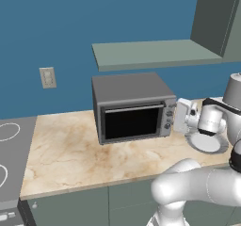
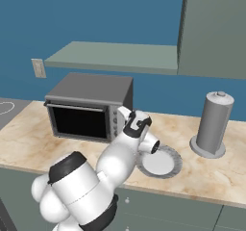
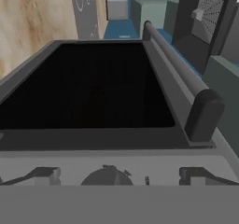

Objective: Pull the toaster oven rack outwards. Pick up the baguette from the plate and place it on the toaster oven rack. Close the toaster oven door fully and set the temperature to the lowest setting.

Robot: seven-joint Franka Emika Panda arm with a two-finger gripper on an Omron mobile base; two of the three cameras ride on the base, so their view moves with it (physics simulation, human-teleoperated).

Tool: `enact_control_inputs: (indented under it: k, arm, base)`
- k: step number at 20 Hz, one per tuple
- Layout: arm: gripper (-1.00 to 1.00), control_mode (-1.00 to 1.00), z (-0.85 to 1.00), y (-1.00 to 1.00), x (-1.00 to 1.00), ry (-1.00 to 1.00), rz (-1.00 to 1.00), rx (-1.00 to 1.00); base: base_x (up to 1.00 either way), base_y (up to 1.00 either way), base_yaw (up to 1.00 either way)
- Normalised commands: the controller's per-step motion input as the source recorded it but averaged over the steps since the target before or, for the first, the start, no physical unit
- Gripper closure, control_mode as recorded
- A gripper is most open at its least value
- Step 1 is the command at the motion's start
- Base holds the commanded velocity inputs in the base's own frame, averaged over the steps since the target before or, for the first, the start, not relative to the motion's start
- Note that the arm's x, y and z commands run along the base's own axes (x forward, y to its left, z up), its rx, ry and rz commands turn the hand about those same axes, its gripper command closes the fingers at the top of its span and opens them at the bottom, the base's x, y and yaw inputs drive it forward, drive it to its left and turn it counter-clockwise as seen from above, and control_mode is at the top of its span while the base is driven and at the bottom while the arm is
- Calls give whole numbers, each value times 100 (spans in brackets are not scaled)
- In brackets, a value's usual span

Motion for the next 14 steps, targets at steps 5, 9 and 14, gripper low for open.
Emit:
enact_control_inputs:
  k: [5,9,14]
  arm:
    - [-100,-100,-17,-3,19,-2,0,0]
    - [-100,-100,-20,-5,20,-2,0,0]
    - [-100,-100,-23,-9,22,-7,0,0]
  base:
    - [0,0,0]
    - [0,0,0]
    - [0,0,0]
